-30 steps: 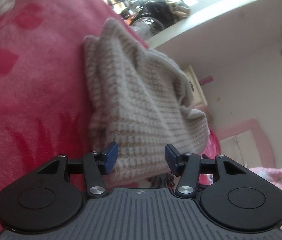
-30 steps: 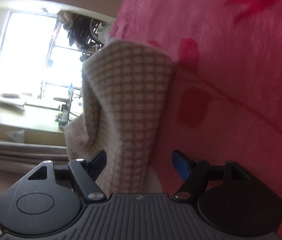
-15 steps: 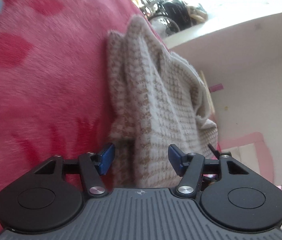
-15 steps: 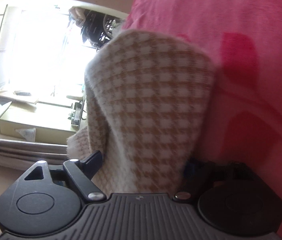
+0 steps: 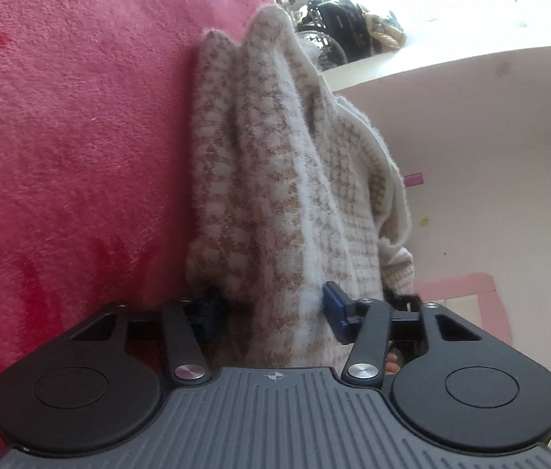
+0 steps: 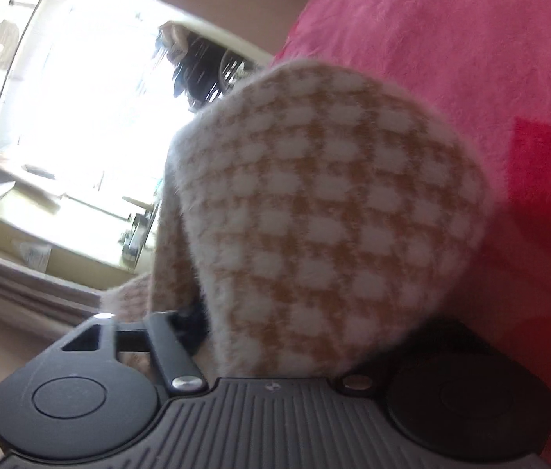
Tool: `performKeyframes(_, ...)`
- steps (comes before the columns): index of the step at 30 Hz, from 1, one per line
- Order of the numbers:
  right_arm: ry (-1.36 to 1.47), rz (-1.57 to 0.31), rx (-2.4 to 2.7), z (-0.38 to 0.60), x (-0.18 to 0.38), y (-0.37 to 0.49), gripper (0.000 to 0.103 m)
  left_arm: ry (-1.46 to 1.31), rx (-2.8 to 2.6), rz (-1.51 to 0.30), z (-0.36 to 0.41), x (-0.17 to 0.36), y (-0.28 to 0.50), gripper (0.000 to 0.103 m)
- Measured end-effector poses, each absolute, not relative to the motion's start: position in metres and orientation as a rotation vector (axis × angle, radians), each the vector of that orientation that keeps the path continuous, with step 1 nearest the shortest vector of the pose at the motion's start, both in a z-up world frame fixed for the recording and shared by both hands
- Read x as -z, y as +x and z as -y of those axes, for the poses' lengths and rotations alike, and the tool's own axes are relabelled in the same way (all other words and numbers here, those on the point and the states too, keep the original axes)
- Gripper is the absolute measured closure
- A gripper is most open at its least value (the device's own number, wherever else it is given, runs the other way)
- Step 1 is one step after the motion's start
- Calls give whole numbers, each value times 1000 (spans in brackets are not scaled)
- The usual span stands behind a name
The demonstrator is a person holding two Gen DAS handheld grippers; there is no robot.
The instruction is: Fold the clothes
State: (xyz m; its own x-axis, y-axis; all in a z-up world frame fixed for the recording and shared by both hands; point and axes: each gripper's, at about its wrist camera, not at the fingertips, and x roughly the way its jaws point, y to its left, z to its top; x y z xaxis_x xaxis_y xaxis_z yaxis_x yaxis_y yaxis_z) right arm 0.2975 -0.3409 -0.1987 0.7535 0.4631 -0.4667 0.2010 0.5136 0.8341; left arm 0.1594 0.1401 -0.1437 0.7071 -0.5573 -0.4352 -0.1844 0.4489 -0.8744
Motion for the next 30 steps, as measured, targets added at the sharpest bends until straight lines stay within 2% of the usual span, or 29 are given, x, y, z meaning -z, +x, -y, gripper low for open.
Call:
performKeyframes(1,1051,-732,-164,341,199,296,60,-1112,255,-784,-139,145,160,66)
performKeyframes(3,1060,-734,-148,339,193,293,72,-1134,248,-771,-138,144,160,73)
performKeyframes(8,1026,-680,-136,332,158,276,76,-1147,290,-750,-140,129,155,79)
performKeyframes(15,1056,-696,-121,354,126,185,76,-1097,440,-771,-142,98,119,81)
performKeyframes(20,1091,-735,-11,381,108,44,76,-1005,590,-883,-142,89,46,85)
performKeyframes(23,1150,-801,47,394,117,-31,75,-982,562,-939,-153,92,8,85)
performKeyframes(26,1276,-871,91,405,140,-64,63,-916,455,-984,-159,95,-5,84)
performKeyframes(28,1306,-894,82,409,143,-70,59,-868,447,-968,-160,85,4,80)
performKeyframes(30,1255,-926,44,408,132,-68,54,-835,459,-935,-162,74,6,72)
